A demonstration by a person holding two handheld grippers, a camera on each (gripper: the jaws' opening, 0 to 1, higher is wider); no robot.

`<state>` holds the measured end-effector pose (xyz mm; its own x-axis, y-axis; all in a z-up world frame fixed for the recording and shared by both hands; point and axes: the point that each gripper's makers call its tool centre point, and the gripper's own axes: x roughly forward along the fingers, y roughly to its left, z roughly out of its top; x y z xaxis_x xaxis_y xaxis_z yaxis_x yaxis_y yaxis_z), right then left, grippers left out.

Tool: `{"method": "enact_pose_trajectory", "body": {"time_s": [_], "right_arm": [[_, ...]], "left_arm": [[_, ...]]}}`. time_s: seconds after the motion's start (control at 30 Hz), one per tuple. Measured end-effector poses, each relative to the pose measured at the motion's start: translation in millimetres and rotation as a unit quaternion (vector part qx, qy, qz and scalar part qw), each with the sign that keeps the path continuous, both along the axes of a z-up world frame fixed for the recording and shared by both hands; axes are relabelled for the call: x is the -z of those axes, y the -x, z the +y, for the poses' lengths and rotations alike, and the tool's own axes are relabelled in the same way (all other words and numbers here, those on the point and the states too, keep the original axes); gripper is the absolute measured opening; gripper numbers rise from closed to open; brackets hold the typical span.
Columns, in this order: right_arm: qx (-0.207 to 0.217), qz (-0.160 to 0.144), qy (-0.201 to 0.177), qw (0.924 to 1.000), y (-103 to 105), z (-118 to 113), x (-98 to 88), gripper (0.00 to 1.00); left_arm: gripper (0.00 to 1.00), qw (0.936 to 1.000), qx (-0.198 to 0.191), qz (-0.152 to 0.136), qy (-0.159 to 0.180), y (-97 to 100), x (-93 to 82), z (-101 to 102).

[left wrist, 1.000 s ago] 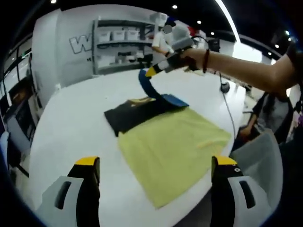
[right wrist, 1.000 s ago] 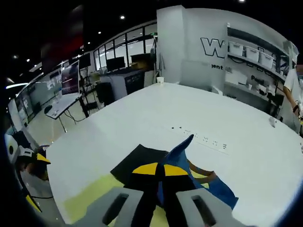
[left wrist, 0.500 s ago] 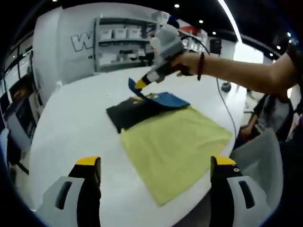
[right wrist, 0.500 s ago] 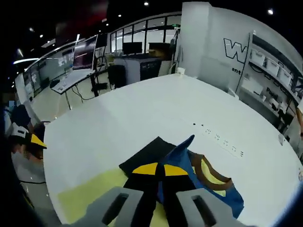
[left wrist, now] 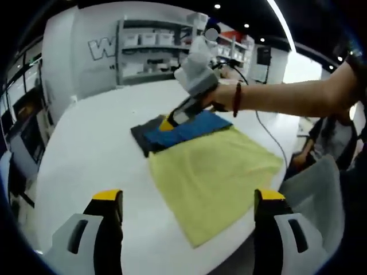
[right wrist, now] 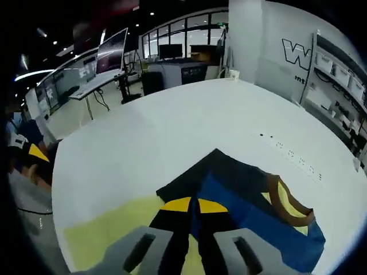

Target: Fold the garment on the visible template until the final outline fits inside the template.

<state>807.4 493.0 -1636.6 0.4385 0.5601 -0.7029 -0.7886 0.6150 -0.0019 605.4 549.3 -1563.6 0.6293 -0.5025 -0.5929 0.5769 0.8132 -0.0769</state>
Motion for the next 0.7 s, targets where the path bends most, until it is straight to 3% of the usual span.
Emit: {"method": "enact_pose_trajectory", "body": {"time_s": [0.07,0.2,0.3,0.37,0.4,0.47,0.5,0.7], "right_arm": [[-0.007,0.000,0.011,0.9999,3.5,-0.5,5.0,0.06],[-0.003,0.000,-0.002,1.0000,3.7,-5.0,2.1,0.08],[0.008,-0.009,-0.011,0.9999,9.6,-17.8,-10.9,0.09],[0.014,-0.019,-0.025,0.9994,1.1,-27.0,-19.3,0.12],[0.024,-0.024,-0.040,0.9987,6.1,-36.0,-30.4,0.15],[0.031,-0.027,-0.047,0.9981,7.7,-41.6,-34.8,0.21],[0.052,-0.036,-0.062,0.9960,8.4,-58.0,-42.0,0.23],[0.075,-0.027,-0.084,0.9933,50.0,-103.0,-49.4,0.32]], "left_arm": [[0.94,1.0000,0.000,0.000,0.000,-0.1,0.7,0.2],[0.94,1.0000,-0.001,-0.002,0.004,-0.9,-0.5,-1.5],[0.94,1.0000,-0.005,-0.006,0.003,-2.8,-0.3,-0.5],[0.94,0.9999,-0.010,-0.011,0.004,-5.1,-1.0,-0.2],[0.92,0.9997,-0.014,-0.018,0.003,-7.6,-2.1,0.6],[0.91,0.9995,-0.018,-0.027,0.003,-10.5,-3.6,0.7],[0.92,0.9994,-0.023,-0.024,0.007,-12.6,-2.3,-0.2],[0.92,0.9997,-0.005,-0.018,0.017,-11.7,4.9,-11.4]]}}
